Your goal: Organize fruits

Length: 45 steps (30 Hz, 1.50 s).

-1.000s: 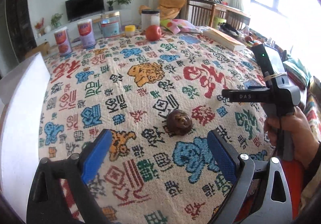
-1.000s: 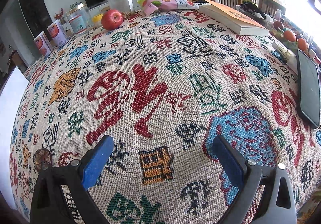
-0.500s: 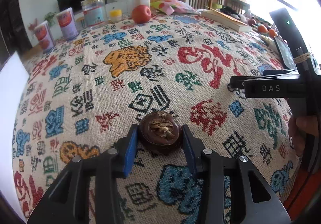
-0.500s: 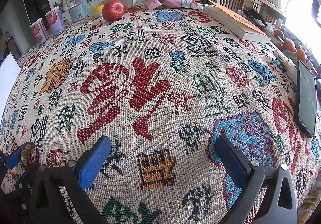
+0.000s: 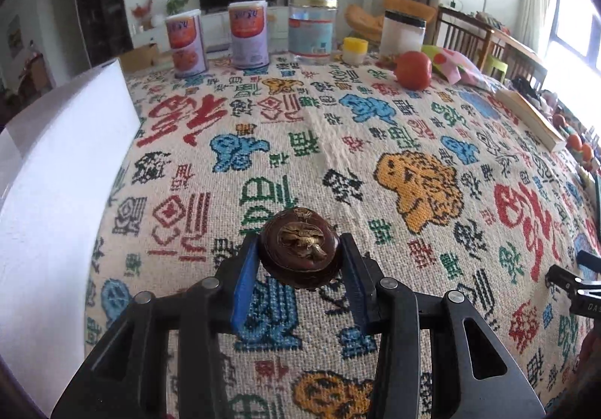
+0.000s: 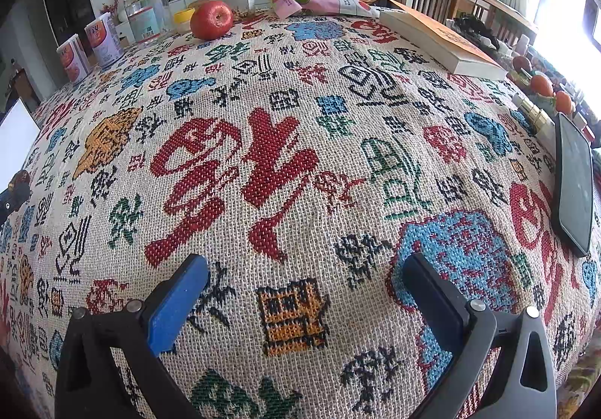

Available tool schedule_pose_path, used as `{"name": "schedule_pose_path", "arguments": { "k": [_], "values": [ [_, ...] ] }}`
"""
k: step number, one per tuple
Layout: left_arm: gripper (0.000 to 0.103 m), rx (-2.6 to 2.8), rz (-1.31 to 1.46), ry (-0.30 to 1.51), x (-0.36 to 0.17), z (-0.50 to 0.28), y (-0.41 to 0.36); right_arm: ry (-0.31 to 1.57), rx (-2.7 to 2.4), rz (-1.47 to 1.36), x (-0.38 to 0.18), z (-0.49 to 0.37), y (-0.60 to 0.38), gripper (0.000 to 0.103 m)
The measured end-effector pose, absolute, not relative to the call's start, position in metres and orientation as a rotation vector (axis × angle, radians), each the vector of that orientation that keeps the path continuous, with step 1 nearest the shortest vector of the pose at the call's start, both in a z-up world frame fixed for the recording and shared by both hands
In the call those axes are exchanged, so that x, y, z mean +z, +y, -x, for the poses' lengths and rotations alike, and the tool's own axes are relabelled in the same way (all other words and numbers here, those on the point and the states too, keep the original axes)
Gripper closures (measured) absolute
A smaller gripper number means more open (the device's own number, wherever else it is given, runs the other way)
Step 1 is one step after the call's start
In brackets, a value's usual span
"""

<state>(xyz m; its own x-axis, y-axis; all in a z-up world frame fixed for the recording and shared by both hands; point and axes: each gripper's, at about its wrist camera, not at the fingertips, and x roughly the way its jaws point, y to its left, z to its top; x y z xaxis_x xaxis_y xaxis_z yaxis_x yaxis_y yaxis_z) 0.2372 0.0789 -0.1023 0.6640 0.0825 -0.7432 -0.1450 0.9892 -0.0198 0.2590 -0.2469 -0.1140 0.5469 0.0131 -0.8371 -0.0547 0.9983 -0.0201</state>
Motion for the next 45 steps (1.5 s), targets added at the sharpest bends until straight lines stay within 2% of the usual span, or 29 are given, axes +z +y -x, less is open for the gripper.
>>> {"name": "schedule_pose_path", "arguments": {
  "k": [9,10,11,12,13,14,17,26,36,40,45],
  "values": [
    [0.057,0.193,0.102,0.873,-0.123,-0.242,0.102,0.991,0.040,0.046,-0.114,-0.259,-0.247,0.000],
    [0.053,0.194,0.096,0.876,-0.123,-0.243,0.101,0.991,0.040,0.046,-0.114,-0.260,-0.247,0.000],
    [0.041,0.197,0.091,0.880,-0.123,-0.243,0.100,0.990,0.040,0.046,-0.114,-0.260,-0.247,0.000],
    [0.034,0.205,0.088,0.886,-0.124,-0.244,0.100,0.990,0.040,0.046,-0.114,-0.260,-0.247,0.000],
    [0.019,0.217,0.090,0.894,-0.124,-0.245,0.101,0.991,0.040,0.046,-0.114,-0.260,-0.247,0.000],
    [0.013,0.225,0.097,0.902,-0.125,-0.245,0.102,0.991,0.040,0.046,-0.114,-0.260,-0.247,0.000],
    [0.007,0.223,0.116,0.922,-0.128,-0.247,0.105,0.991,0.040,0.046,-0.114,-0.260,-0.247,0.000],
    [0.001,0.240,0.107,0.936,-0.130,-0.249,0.104,0.991,0.039,0.046,-0.114,-0.259,-0.247,0.000],
    [0.001,0.236,0.105,0.930,-0.130,-0.244,0.105,1.042,0.071,0.067,-0.112,-0.264,-0.246,0.000],
    [0.001,0.236,0.107,0.930,-0.130,-0.244,0.106,1.005,0.193,0.036,-0.096,-0.295,-0.225,0.000],
    [0.001,0.235,0.107,0.930,-0.130,-0.244,0.106,0.916,0.319,0.060,-0.078,-0.380,-0.167,0.000]
  ]
}}
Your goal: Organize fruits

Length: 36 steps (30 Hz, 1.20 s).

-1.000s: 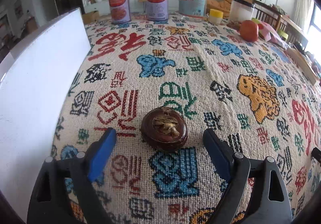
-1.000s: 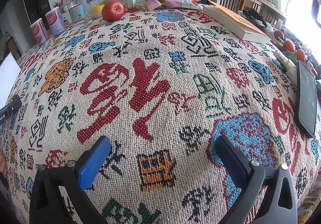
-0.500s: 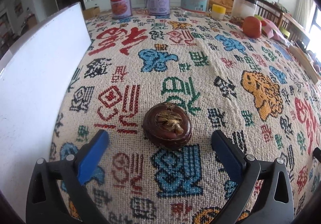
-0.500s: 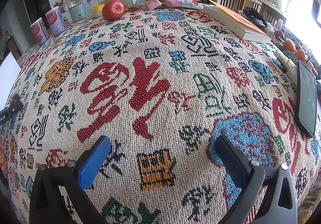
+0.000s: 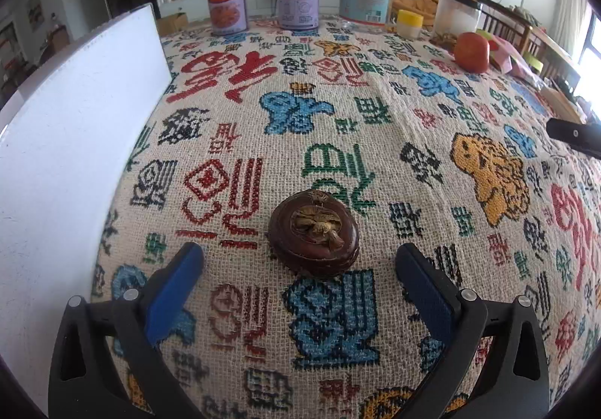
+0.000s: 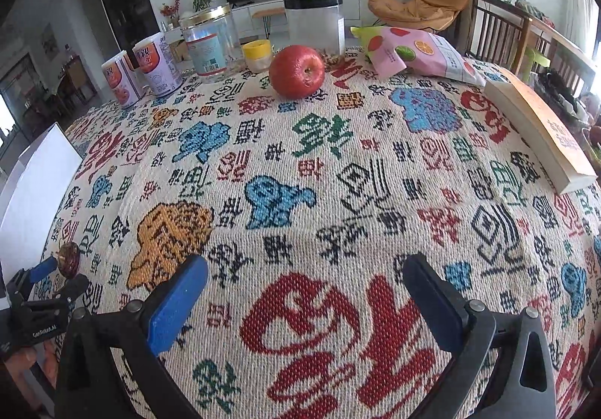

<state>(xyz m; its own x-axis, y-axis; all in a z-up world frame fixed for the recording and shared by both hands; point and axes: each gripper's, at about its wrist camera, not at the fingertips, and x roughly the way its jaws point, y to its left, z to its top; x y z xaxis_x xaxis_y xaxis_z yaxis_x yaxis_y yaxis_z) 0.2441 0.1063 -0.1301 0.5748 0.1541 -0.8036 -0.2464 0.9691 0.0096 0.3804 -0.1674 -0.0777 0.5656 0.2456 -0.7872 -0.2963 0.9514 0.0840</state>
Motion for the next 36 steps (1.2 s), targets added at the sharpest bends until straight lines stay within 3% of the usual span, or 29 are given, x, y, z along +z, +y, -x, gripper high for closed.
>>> {"name": "schedule_pose_path", "arguments": {
  "k": [5,11,13,15,20,25,31,36],
  "values": [
    [0.001,0.235,0.109,0.930,-0.130,-0.244,0.106,0.856,0.329,0.025,-0.064,-0.480,-0.124,0.001],
    [0.001,0.234,0.110,0.930,-0.131,-0.244,0.106,0.919,0.255,-0.073,-0.073,-0.571,-0.107,0.001],
    [0.001,0.235,0.109,0.930,-0.131,-0.244,0.106,1.001,0.270,-0.052,-0.084,-0.587,-0.102,0.035],
    [0.001,0.235,0.109,0.930,-0.131,-0.244,0.105,1.016,0.293,-0.086,-0.085,-0.586,-0.108,0.035],
    [0.001,0.235,0.109,0.930,-0.131,-0.244,0.106,1.049,0.409,-0.292,-0.081,-0.536,-0.150,0.035],
    [0.001,0.235,0.109,0.930,-0.131,-0.245,0.106,1.059,0.603,-0.414,-0.067,-0.432,-0.174,0.035],
    [0.001,0.234,0.110,0.931,-0.131,-0.245,0.106,1.046,0.658,-0.301,-0.108,-0.319,-0.174,0.034],
    [0.001,0.234,0.110,0.931,-0.131,-0.245,0.105,0.972,0.641,-0.452,-0.117,-0.266,-0.221,0.035]
  ]
}}
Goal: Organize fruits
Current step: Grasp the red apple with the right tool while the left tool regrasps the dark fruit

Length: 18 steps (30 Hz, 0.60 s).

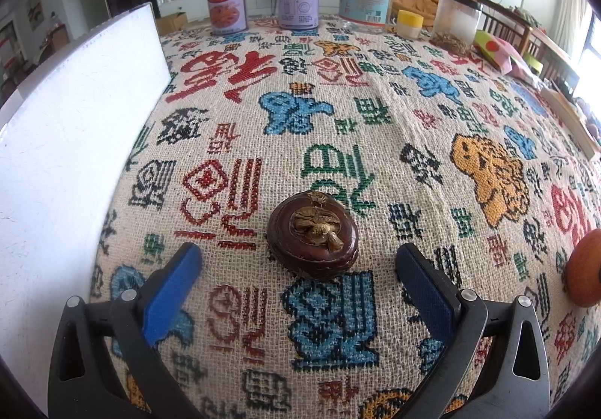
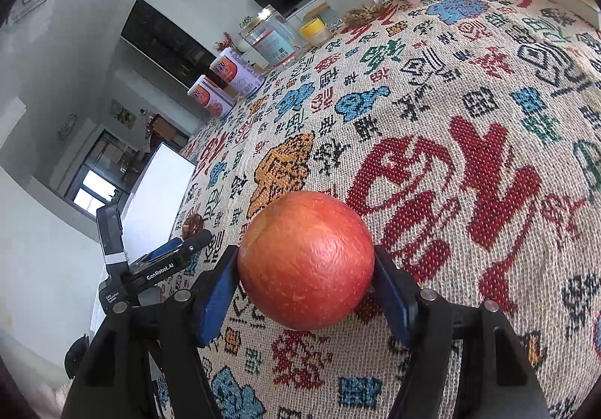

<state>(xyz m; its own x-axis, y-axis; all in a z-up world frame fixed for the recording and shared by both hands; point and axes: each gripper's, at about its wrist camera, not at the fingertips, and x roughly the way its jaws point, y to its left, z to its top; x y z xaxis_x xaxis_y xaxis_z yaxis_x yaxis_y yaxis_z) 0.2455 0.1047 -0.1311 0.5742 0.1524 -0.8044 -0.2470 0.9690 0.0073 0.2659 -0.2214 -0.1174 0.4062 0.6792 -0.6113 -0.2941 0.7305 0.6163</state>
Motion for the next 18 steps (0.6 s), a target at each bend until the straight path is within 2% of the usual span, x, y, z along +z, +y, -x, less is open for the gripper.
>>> {"name": "schedule_pose_path", "arguments": {
  "k": [7,8,11,15,18],
  "values": [
    [0.001,0.227,0.122,0.928,-0.130,-0.244,0.106,0.938,0.564,-0.315,-0.107,-0.245,-0.221,0.034],
    [0.001,0.206,0.133,0.925,-0.129,-0.242,0.108,0.925,0.540,-0.281,-0.105,-0.243,-0.217,0.031],
    [0.001,0.081,0.209,0.917,-0.122,-0.224,0.122,0.885,0.495,-0.232,-0.096,-0.233,-0.214,0.011],
    [0.001,0.077,0.358,0.834,-0.118,-0.191,0.141,0.815,0.417,-0.215,-0.086,-0.222,-0.223,0.003],
    [0.002,0.112,0.293,0.859,-0.118,-0.201,0.131,0.811,0.392,-0.208,-0.085,-0.225,-0.224,0.003]
  ]
}}
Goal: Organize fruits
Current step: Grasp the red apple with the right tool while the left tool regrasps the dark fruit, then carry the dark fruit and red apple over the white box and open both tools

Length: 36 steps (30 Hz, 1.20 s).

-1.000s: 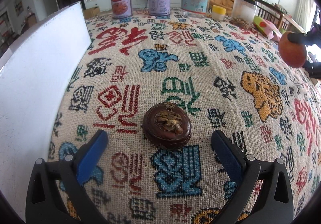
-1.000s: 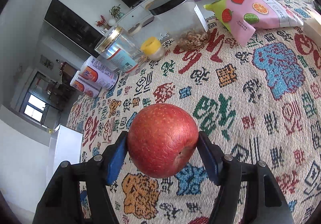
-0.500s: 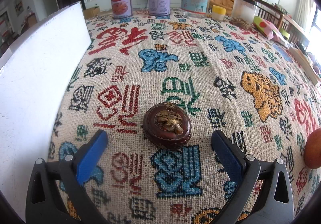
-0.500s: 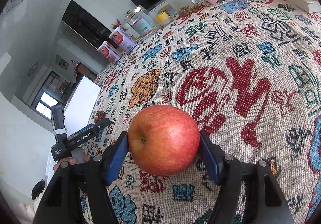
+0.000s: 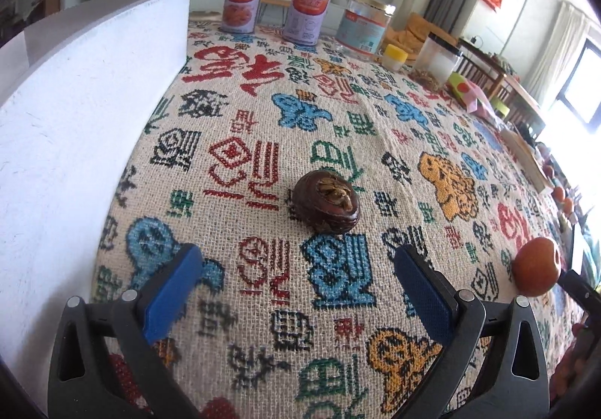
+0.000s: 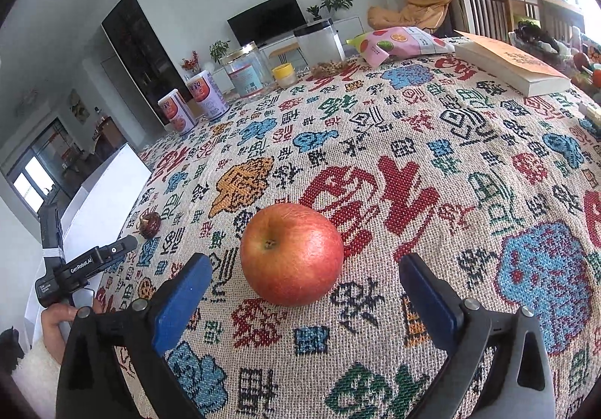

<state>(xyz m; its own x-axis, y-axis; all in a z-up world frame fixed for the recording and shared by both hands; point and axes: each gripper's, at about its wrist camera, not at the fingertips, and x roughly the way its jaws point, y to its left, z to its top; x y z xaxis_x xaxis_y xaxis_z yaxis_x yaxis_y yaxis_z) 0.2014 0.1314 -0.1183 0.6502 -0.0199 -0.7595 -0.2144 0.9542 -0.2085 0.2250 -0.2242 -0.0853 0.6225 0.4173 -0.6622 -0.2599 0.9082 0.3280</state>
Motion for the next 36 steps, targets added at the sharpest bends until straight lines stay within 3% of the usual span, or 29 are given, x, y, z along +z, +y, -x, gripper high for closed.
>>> {"name": "schedule_pose_path", "arguments": {
  "k": [4,5,6,8,17,18,25,30,33,36],
  "values": [
    [0.006,0.154,0.127,0.883,-0.120,-0.230,0.110,0.817,0.399,-0.160,-0.085,-0.226,-0.217,0.003],
    [0.026,0.155,0.103,0.893,-0.121,-0.237,0.106,0.810,0.402,-0.149,-0.084,-0.225,-0.214,0.003],
    [0.030,0.162,0.078,0.898,-0.122,-0.242,0.102,0.800,0.400,-0.135,-0.082,-0.223,-0.213,0.003],
    [0.059,0.137,0.058,0.882,-0.120,-0.242,0.097,0.784,0.393,-0.112,-0.080,-0.221,-0.210,0.003],
    [0.060,0.070,0.149,0.883,-0.095,-0.190,0.085,0.858,0.352,0.109,-0.094,-0.246,-0.170,0.006],
    [0.060,0.054,0.170,0.881,-0.089,-0.182,0.083,0.889,0.342,0.133,-0.097,-0.250,-0.165,0.033],
    [0.060,-0.102,0.432,0.770,0.005,-0.084,0.109,0.960,0.458,-0.069,-0.069,-0.237,-0.160,0.034],
    [0.060,0.010,0.521,0.674,0.065,-0.021,0.190,0.954,0.811,-0.131,-0.009,-0.198,-0.071,0.034],
    [0.060,0.209,0.514,0.685,0.065,0.000,0.251,0.946,1.001,-0.106,0.020,-0.171,0.008,0.034],
    [0.060,0.403,0.505,0.773,0.032,0.007,0.302,0.937,1.123,-0.036,0.033,-0.152,0.086,0.034]
  ]
}}
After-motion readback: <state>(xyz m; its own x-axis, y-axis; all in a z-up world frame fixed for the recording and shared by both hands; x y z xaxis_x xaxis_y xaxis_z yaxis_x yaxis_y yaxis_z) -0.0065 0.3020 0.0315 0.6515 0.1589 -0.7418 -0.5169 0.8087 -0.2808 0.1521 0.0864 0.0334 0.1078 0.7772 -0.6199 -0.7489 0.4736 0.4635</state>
